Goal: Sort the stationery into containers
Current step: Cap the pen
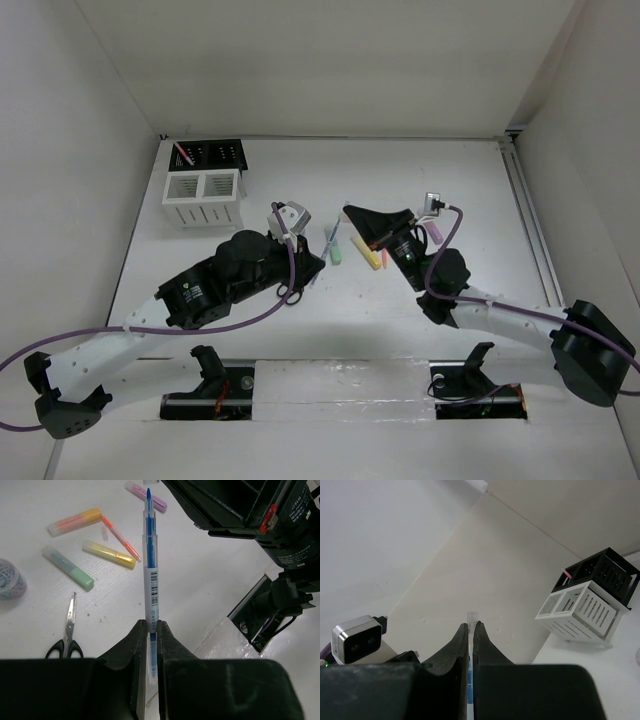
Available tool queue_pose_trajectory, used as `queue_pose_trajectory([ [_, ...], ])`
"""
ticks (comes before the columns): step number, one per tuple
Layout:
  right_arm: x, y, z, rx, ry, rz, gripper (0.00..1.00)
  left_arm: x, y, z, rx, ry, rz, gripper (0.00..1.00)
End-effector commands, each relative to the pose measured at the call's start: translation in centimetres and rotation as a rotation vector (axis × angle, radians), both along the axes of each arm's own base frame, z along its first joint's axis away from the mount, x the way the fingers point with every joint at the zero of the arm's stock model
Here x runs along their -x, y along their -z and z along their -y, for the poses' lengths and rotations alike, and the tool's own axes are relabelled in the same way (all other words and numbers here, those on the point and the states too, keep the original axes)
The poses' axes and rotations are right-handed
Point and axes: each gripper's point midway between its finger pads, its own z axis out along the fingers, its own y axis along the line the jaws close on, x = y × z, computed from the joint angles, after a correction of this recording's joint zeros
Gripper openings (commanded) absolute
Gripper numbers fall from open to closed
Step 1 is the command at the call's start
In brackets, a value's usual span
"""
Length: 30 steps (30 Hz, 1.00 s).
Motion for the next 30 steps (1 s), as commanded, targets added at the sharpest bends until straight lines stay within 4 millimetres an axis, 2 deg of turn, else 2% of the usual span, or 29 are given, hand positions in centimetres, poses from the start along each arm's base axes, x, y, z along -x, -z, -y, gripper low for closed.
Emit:
queue_pose_trajectory([
  [1,0.5,-3.3,0.4,-0.078,0.005,0.081,0.0,0.0,-1.7,0.1,0.058,0.001,0.028,0.0],
  [10,0.4,-3.0,-0.1,-0.095,-0.013,0.083,0.0,0.0,-1.7,0.1,0.057,0.001,0.028,0.0],
  [20,0.5,-4.1,0.6,-0.117,-0.004,0.102,0.0,-0.1,-1.4,0.3,0.05,0.001,0.023,0.0],
  [30,0.7,-3.9,0.5,-0.107,-0.013,0.102,0.0,-0.1,-1.4,0.3,0.05,0.001,0.023,0.0],
])
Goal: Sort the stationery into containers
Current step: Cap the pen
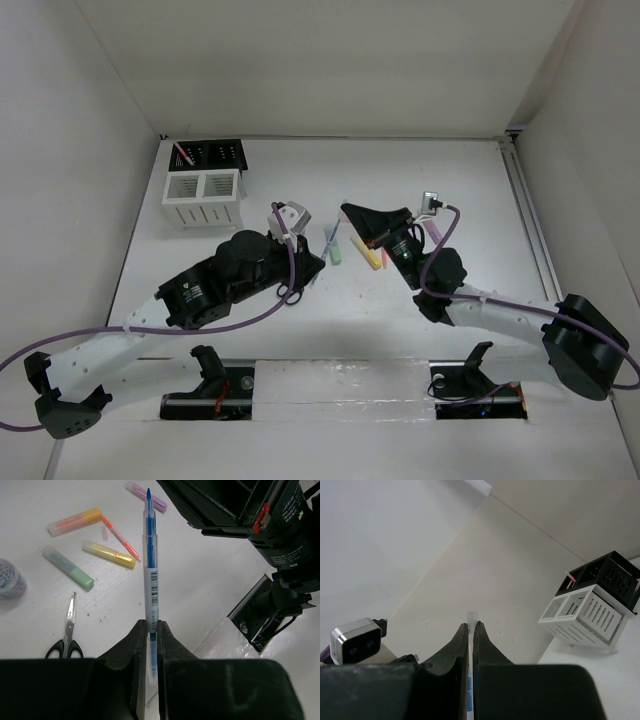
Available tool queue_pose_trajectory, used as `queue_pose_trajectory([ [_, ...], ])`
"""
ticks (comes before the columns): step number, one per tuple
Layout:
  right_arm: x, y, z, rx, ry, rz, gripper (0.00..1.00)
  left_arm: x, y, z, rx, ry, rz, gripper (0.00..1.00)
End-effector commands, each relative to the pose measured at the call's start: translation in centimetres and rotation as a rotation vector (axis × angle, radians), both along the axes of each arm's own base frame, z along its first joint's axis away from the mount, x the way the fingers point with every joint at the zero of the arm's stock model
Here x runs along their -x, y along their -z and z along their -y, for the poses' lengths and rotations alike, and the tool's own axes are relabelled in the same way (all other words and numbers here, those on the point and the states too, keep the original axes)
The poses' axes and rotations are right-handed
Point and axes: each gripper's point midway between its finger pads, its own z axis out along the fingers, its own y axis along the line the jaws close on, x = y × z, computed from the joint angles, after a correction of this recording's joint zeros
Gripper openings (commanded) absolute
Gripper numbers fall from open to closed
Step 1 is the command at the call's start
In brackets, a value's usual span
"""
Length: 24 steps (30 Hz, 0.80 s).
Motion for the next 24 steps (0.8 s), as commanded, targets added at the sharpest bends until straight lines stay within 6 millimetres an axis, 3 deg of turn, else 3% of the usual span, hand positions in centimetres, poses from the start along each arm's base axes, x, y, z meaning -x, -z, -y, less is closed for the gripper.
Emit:
queue_pose_trajectory([
  [1,1.1,-3.7,0.9,-0.087,-0.011,0.087,0.0,-0.1,-1.4,0.3,0.05,0.001,0.024,0.0],
  [24,1.5,-2.7,0.1,-0.062,-0.055,0.062,0.0,-0.5,-1.5,-0.3,0.044,-0.037,0.035,0.0],
])
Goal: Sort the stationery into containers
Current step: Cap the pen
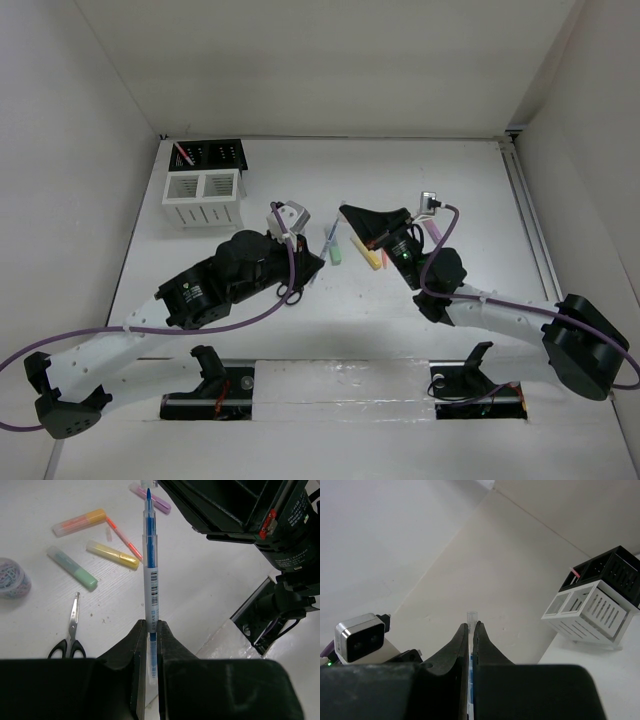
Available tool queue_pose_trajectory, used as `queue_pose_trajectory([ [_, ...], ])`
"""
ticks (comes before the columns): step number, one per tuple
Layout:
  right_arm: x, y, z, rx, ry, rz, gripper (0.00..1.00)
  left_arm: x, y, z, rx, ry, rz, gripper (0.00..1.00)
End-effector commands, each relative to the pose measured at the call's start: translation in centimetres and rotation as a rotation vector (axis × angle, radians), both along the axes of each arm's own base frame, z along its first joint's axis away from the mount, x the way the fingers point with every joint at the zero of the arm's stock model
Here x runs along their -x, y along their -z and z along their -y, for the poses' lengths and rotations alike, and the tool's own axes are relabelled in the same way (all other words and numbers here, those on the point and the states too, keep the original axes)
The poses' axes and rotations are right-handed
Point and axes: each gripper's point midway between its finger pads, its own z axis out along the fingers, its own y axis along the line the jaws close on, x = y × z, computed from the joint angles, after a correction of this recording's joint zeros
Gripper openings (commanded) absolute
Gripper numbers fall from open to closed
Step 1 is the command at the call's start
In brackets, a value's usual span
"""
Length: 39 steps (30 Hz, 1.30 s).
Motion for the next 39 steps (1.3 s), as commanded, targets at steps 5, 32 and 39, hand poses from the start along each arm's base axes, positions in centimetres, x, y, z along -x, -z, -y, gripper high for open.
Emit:
queue_pose_trajectory([
  [5,1.3,-2.4,0.0,-0.058,-0.04,0.056,0.0,-0.3,-1.5,-0.2,0.046,-0.022,0.03,0.0],
  [32,2.0,-1.4,-2.5,-0.036,-0.06,0.079,0.0,-1.3,-4.7,-0.7,0.194,-0.119,0.052,0.0],
  [39,1.8,-0.1,-2.6,0.006,-0.045,0.08,0.0,-1.8,-6.2,-0.4,0.266,-0.143,0.074,0.0],
])
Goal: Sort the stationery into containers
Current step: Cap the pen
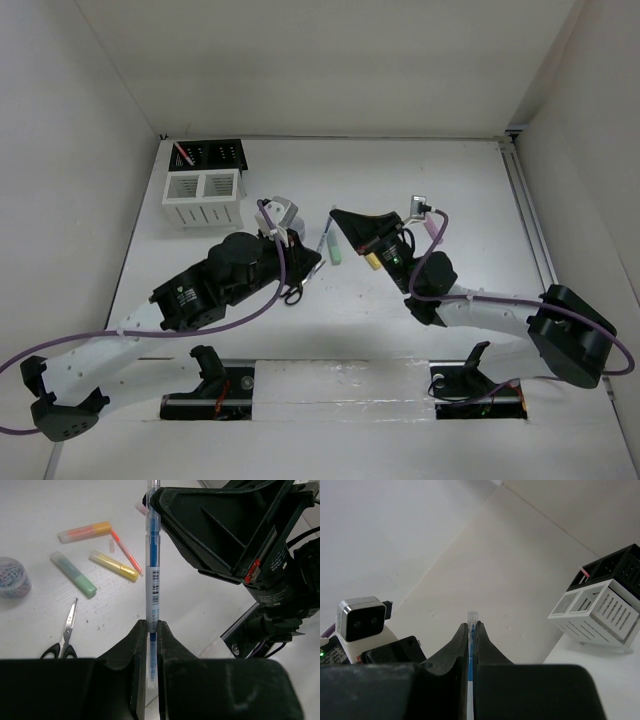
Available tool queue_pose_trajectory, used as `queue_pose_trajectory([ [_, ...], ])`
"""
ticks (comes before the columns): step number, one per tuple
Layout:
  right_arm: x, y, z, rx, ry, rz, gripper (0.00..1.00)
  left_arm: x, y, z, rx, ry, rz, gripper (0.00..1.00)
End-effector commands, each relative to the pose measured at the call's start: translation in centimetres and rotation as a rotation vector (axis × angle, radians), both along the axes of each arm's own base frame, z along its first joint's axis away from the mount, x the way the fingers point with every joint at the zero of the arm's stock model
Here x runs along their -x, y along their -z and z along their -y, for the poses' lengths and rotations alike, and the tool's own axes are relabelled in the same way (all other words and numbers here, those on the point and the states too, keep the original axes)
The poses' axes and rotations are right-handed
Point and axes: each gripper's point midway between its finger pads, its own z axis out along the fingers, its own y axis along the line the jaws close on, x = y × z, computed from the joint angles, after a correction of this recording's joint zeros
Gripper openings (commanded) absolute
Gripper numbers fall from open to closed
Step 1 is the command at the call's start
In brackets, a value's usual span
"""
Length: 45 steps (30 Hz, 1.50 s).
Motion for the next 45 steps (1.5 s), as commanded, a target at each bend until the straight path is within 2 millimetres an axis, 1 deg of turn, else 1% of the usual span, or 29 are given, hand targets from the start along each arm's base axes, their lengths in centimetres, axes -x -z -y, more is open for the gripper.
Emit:
queue_pose_trajectory([
  [1,0.7,-0.1,-0.8,0.016,-0.018,0.041,0.0,-1.2,-4.6,0.4,0.176,-0.052,0.096,0.0],
  [2,0.8,-0.1,-0.9,0.019,-0.026,0.045,0.0,-1.3,-5.1,0.5,0.194,-0.052,0.107,0.0],
  [3,1.0,-0.1,-1.1,0.024,-0.039,0.051,0.0,-1.3,-5.1,0.5,0.194,-0.052,0.107,0.0],
  [5,0.8,0.5,-1.7,0.058,-0.045,0.044,0.0,-1.5,-5.4,0.5,0.197,-0.059,0.123,0.0],
  [8,1.0,1.1,-2.1,0.078,-0.051,0.039,0.0,-1.6,-6.4,0.4,0.208,-0.055,0.155,0.0],
  [10,0.9,1.2,-2.1,0.085,-0.046,0.045,0.0,-1.4,-7.1,0.5,0.218,-0.043,0.172,0.0],
  [12,1.0,2.5,-2.3,0.118,-0.051,0.038,0.0,-1.3,-7.8,0.3,0.234,-0.043,0.182,0.0],
  [13,1.0,2.5,-2.3,0.118,-0.051,0.038,0.0,-1.3,-7.8,0.2,0.225,-0.041,0.191,0.0],
  [16,1.0,3.4,-2.2,0.149,-0.041,0.041,0.0,-1.3,-7.8,0.2,0.219,-0.04,0.197,0.0],
  [17,1.1,3.7,-2.3,0.165,-0.046,0.045,0.0,-1.3,-8.2,0.2,0.227,-0.04,0.202,0.0],
  [18,1.2,4.1,-2.6,0.187,-0.055,0.051,0.0,-1.3,-8.2,0.2,0.227,-0.04,0.202,0.0],
  [19,1.1,3.6,-2.6,0.191,-0.045,0.07,0.0,-1.3,-8.6,0.1,0.228,-0.039,0.213,0.0],
  [20,1.1,4.5,-3.0,0.22,-0.058,0.068,0.0,-1.2,-8.6,0.2,0.229,-0.03,0.212,0.0],
  [21,1.2,4.5,-3.1,0.222,-0.066,0.072,0.0,-1.2,-8.6,0.1,0.223,-0.029,0.219,0.0],
  [22,1.3,5.2,-3.5,0.242,-0.077,0.078,0.0,-1.2,-9.1,0.1,0.232,-0.029,0.224,0.0],
  [25,1.4,5.6,-3.6,0.243,-0.085,0.083,0.0,-1.3,-9.6,-0.1,0.233,-0.037,0.238,0.0],
  [26,1.3,6.2,-3.8,0.253,-0.087,0.074,0.0,-1.2,-9.4,-0.2,0.225,-0.037,0.234,0.0],
  [27,1.4,6.2,-4.0,0.246,-0.1,0.075,0.0,-1.3,-9.8,-0.4,0.232,-0.048,0.239,0.0],
  [28,1.5,6.6,-3.9,0.25,-0.1,0.073,0.0,-1.3,-9.8,-0.4,0.232,-0.048,0.239,0.0],
  [30,1.7,6.7,-4.0,0.253,-0.113,0.078,0.0,-1.5,-9.5,-0.1,0.224,-0.048,0.235,0.0],
  [32,2.0,6.0,-4.3,0.242,-0.131,0.1,0.0,-1.5,-9.5,-0.1,0.224,-0.048,0.235,0.0],
  [35,2.3,5.6,-4.2,0.236,-0.138,0.111,0.0,-1.6,-9.0,0.0,0.207,-0.047,0.225,0.0],
  [36,2.3,5.1,-4.2,0.231,-0.137,0.115,0.0,-1.6,-9.0,0.0,0.207,-0.047,0.224,0.0],
  [37,2.3,5.1,-4.2,0.231,-0.137,0.115,0.0,-1.6,-9.0,0.0,0.207,-0.047,0.224,0.0],
  [38,2.2,5.4,-4.3,0.24,-0.139,0.107,0.0,-1.6,-8.5,0.1,0.198,-0.046,0.219,0.0],
  [40,2.5,5.0,-4.2,0.234,-0.146,0.117,0.0,-1.5,-8.9,-0.2,0.203,-0.046,0.233,0.0],
  [42,2.9,4.1,-3.9,0.221,-0.151,0.134,0.02,-1.5,-8.9,-0.2,0.196,-0.044,0.239,0.0],
  [43,3.1,3.5,-4.0,0.215,-0.162,0.148,0.04,-1.5,-8.9,-0.2,0.196,-0.044,0.239,0.0],
  [45,3.6,2.8,-4.0,0.21,-0.184,0.155,0.08,-1.3,-7.7,0.1,0.178,-0.023,0.225,0.0],
])
